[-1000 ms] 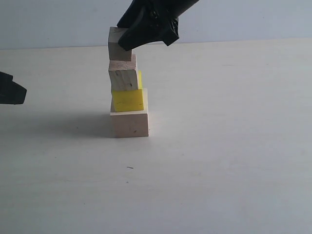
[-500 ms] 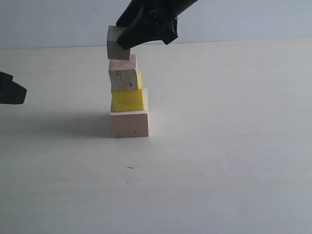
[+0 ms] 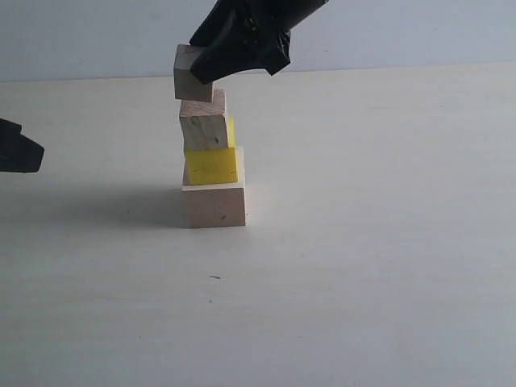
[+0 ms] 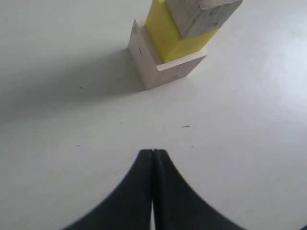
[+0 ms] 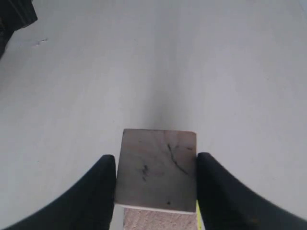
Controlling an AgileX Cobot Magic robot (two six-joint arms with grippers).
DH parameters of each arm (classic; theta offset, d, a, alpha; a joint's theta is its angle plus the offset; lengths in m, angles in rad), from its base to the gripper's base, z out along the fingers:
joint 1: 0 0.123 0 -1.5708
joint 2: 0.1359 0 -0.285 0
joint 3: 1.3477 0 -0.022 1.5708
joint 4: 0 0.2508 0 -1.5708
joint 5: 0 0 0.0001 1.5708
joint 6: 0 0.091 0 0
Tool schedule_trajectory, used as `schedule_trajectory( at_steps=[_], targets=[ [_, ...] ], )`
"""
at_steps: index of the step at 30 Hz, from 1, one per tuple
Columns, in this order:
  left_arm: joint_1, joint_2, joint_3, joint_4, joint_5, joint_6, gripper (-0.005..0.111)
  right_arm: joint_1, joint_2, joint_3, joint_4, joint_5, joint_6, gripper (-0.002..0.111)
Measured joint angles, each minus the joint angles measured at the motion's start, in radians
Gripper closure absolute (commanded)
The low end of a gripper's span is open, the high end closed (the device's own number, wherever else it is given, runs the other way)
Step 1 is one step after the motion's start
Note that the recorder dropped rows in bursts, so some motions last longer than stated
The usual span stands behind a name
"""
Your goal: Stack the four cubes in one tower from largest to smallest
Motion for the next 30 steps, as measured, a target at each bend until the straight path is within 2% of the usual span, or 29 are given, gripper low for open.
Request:
schedule_trajectory(
  at_steps=[21, 30],
  targets=[
    [0.000, 0.000, 0.000, 0.000, 0.000, 0.000, 0.107, 0.000, 0.002, 0.000, -0.065, 0.000, 0.003, 0.108],
    [0.000, 0.000, 0.000, 0.000, 0.000, 0.000, 0.107, 0.000, 0.002, 0.000, -0.035, 0.000, 0.003, 0.108]
  ],
)
